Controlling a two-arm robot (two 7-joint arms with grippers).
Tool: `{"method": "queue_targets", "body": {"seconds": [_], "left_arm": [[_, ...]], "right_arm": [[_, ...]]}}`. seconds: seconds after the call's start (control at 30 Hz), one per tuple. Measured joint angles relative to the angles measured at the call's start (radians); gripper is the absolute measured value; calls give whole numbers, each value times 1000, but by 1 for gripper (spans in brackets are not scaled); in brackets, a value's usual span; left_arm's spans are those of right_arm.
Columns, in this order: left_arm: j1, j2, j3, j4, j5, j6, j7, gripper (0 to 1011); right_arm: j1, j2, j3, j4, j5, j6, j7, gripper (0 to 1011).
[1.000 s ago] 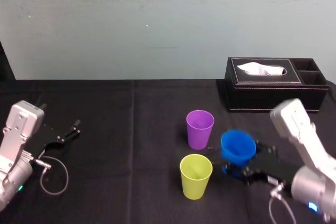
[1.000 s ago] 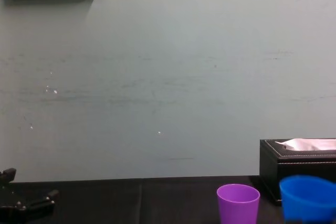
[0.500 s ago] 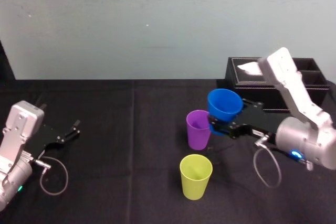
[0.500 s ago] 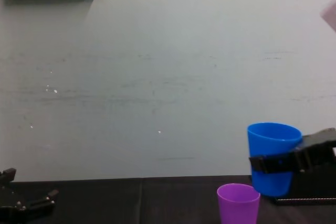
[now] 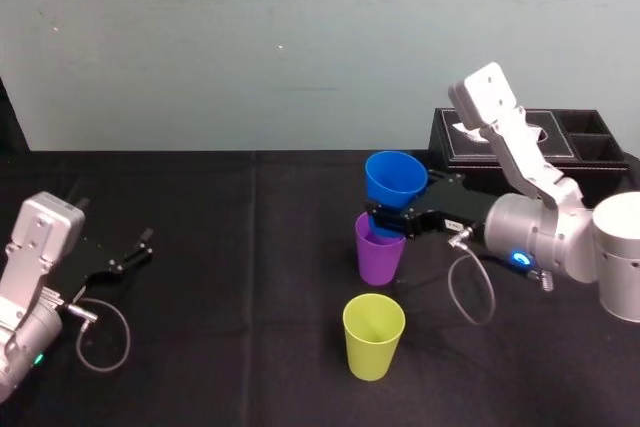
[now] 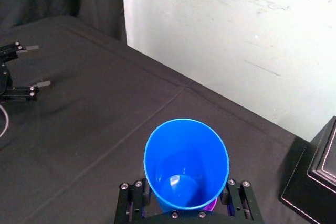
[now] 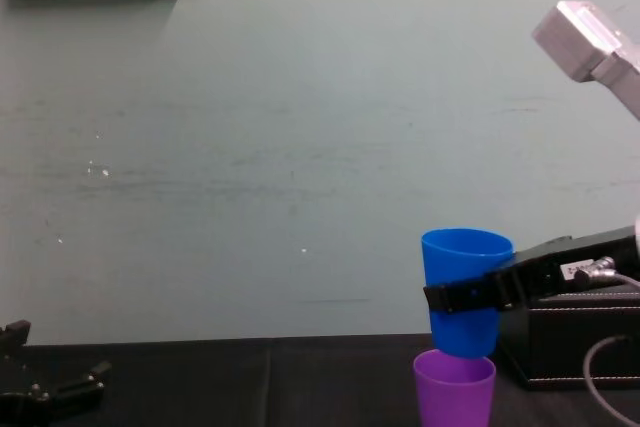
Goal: Stack the three plastic cups sequentially using one hand.
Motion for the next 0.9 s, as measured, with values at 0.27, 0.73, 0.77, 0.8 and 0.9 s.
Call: {"method": "queue_targets", "body": {"seconds": [0.27, 0.73, 0.77, 0.8, 0.9], "left_arm": [[0, 0, 0, 0, 0, 0, 0, 1000], [0, 0, 0, 0, 0, 0, 0, 1000], [0, 0, 0, 0, 0, 0, 0, 1000], [0, 0, 0, 0, 0, 0, 0, 1000], [0, 0, 0, 0, 0, 0, 0, 1000]], "right_arm": [[45, -23, -21, 69, -6, -4, -1, 716], [96, -62, -49, 184, -22, -31, 0, 716], [98, -63, -50, 188, -23, -32, 0, 716], [100, -66, -52, 196, -24, -34, 0, 716], [102, -68, -53, 204, -27, -37, 1, 716]]}}
